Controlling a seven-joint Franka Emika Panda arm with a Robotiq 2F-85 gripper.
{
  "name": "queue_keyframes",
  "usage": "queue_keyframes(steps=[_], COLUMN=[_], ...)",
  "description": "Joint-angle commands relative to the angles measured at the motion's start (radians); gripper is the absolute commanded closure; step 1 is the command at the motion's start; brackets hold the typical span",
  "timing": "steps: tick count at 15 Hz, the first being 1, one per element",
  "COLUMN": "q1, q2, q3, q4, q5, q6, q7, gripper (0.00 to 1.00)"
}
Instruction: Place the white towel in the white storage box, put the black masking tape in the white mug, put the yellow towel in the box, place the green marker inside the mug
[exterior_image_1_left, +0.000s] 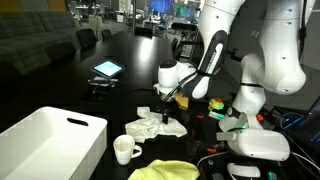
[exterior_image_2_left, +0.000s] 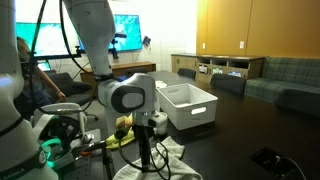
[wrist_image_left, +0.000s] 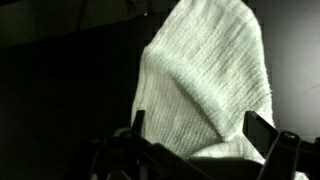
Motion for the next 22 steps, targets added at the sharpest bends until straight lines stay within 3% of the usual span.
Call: queue_keyframes(steps=[1,5,13,15,18,22], q1=[0.086,0.105,-0.020,-0.047,-0.031,-0.055], q2=[0.086,0.151,0.289,0.296,0.283,0.318], q3=[-0.109,-0.101,-0.012,-0.014,-0.062,-0.045], q4=[0.059,0.102,0.081,0.062,0.043,0.076], q5=[-0.189,-0.278,-0.229,-0.237,-0.249,-0.250], q6=[0.072,0.172,0.343,0.361,0.360,0.381], q7=[0.041,0.035,0.003,0.008,0.023,0.005], gripper=[0.00,0.00,0.00,0.00,0.00,0.00])
